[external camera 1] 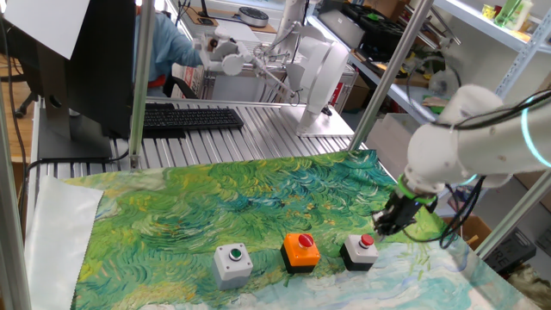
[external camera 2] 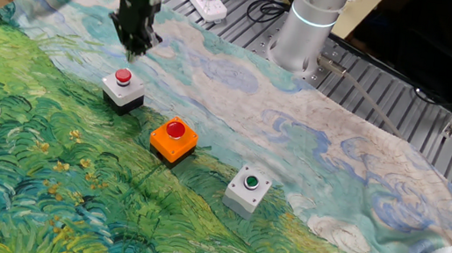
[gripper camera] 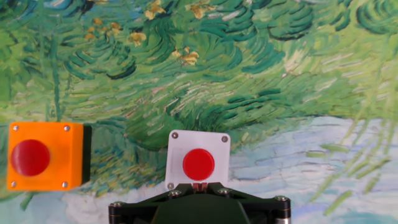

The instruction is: Press three buttons from left to right in sequence

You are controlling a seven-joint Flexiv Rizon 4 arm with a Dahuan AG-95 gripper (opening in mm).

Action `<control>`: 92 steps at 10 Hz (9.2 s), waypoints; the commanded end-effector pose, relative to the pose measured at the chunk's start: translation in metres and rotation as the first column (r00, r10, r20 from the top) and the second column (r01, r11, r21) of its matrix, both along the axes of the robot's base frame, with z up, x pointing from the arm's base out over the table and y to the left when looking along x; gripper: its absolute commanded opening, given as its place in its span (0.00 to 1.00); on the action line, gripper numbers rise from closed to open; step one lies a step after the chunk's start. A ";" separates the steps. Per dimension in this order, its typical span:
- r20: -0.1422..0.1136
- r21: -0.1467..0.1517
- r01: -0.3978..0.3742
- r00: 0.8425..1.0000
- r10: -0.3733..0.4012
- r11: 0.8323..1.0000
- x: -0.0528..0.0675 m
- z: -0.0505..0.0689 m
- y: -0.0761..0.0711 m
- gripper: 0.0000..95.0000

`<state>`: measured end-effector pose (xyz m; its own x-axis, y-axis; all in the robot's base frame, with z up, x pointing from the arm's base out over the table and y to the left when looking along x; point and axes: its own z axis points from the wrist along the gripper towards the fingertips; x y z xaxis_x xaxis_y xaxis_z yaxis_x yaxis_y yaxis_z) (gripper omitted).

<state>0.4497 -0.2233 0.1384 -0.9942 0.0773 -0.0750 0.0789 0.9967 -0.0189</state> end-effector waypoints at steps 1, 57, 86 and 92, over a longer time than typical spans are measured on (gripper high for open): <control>0.001 0.003 0.008 1.000 -0.008 1.000 0.008 0.027 -0.002 0.00; 0.005 0.031 -0.052 0.999 0.052 0.998 0.028 0.022 0.011 0.00; -0.006 0.025 -0.219 0.976 0.220 0.975 0.028 0.022 0.011 0.00; -0.011 0.024 -0.240 0.971 0.241 0.970 0.026 0.025 0.020 0.00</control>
<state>0.4765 -0.2049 0.1627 -0.9848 -0.1632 -0.0586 -0.1635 0.9865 0.0007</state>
